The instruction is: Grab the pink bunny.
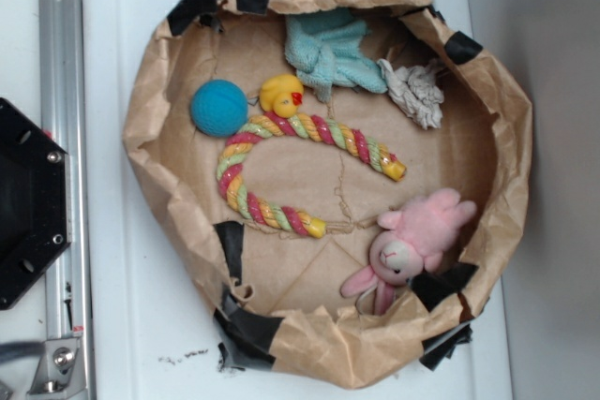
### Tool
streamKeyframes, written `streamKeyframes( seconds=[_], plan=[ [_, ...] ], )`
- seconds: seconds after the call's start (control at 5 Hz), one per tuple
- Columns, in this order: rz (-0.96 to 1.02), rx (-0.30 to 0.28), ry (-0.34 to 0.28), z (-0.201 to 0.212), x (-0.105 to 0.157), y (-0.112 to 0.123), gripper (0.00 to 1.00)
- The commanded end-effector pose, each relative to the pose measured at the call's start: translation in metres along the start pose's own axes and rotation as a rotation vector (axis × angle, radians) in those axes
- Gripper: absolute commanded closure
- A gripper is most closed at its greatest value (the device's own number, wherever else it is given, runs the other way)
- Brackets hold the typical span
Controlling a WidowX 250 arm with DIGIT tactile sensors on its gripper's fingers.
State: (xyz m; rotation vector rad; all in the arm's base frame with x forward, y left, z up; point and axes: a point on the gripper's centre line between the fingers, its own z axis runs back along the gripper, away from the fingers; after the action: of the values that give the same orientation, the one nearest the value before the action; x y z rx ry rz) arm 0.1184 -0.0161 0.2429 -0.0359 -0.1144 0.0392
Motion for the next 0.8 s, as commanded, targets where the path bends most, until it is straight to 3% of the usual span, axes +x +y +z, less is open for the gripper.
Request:
streamKeyframes(
  seconds=[0.0, 0.2, 0.6],
  plan=[
    [0.0, 0.0, 0.0, 0.0, 0.0, 0.0, 0.0],
    [-0.094, 0.059, -0.018, -0.045, 0.029, 0.005, 0.0],
    [0.12, -0.247, -0.299, -0.116, 0.106, -0.009, 0.0]
  ],
)
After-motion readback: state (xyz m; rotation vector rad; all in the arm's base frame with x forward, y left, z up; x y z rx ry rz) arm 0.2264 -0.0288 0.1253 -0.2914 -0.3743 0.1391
